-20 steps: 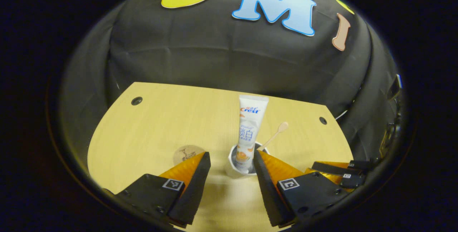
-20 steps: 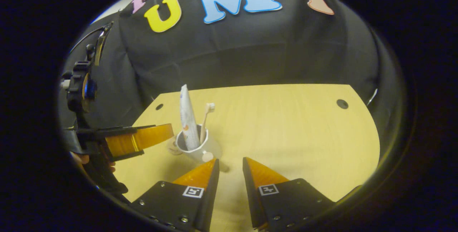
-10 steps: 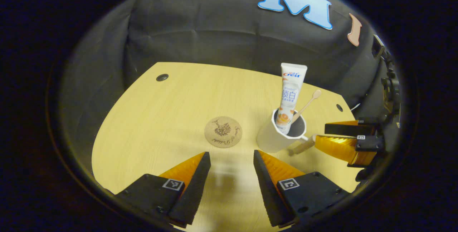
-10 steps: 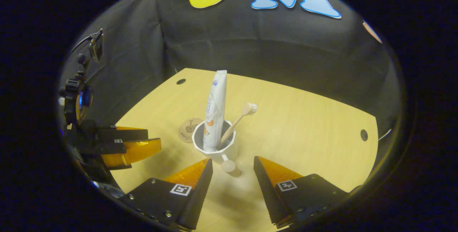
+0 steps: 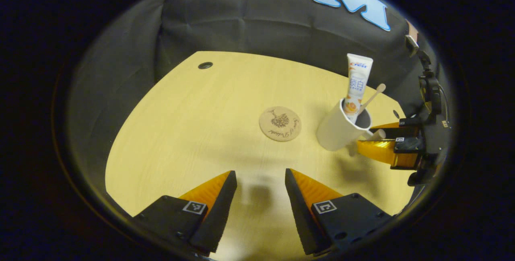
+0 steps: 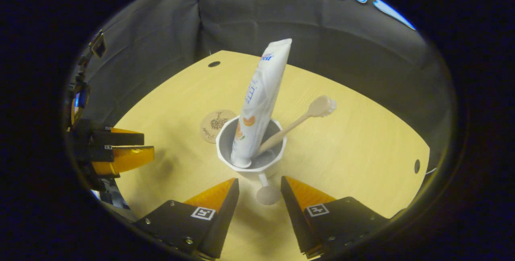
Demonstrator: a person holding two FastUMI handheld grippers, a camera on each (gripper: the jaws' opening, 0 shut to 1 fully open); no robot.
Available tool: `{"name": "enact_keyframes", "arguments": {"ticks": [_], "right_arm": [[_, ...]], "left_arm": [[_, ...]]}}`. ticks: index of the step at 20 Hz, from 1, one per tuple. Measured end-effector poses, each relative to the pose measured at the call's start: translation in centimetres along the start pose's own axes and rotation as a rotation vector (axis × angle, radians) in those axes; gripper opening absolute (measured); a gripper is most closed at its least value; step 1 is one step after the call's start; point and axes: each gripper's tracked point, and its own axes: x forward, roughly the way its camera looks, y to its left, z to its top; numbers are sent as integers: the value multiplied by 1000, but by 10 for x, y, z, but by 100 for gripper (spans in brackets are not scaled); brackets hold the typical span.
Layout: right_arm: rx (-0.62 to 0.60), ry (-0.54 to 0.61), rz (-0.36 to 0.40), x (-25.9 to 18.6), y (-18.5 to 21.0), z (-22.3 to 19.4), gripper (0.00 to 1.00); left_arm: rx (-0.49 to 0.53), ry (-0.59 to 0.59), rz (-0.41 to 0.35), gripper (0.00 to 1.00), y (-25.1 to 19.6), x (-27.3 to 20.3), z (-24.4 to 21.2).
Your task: Put the toothbrush and toothpaste on the desktop into the cup, then pick up the cup and place it on the coaster on the desktop.
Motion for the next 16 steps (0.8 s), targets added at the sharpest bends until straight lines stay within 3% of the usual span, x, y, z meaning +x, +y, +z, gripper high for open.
{"name": "enact_keyframes", "arguments": {"ticks": [1,3,5,8,9,12,15,16], "right_arm": [[3,4,2,2,0,1,65],[8,10,13,4,-1,0,65],[9,29,16,9,0,-4,54],[-8,36,3,11,-4,-7,54],[-14,34,0,4,-7,-6,32],[-14,32,-11,13,-8,-6,28],[-30,30,-37,11,-10,-7,13],[-30,20,-45,12,-8,-6,13]], "left_arm": [[-7,4,7,77,5,-2,-1],[-15,12,19,81,11,1,-3],[-19,17,26,81,14,3,-6],[-24,26,26,77,15,5,-8],[-24,30,25,81,14,4,-13],[-27,42,22,77,15,2,-17],[-31,47,18,81,14,3,-22],[-31,47,18,81,13,4,-22]]}}
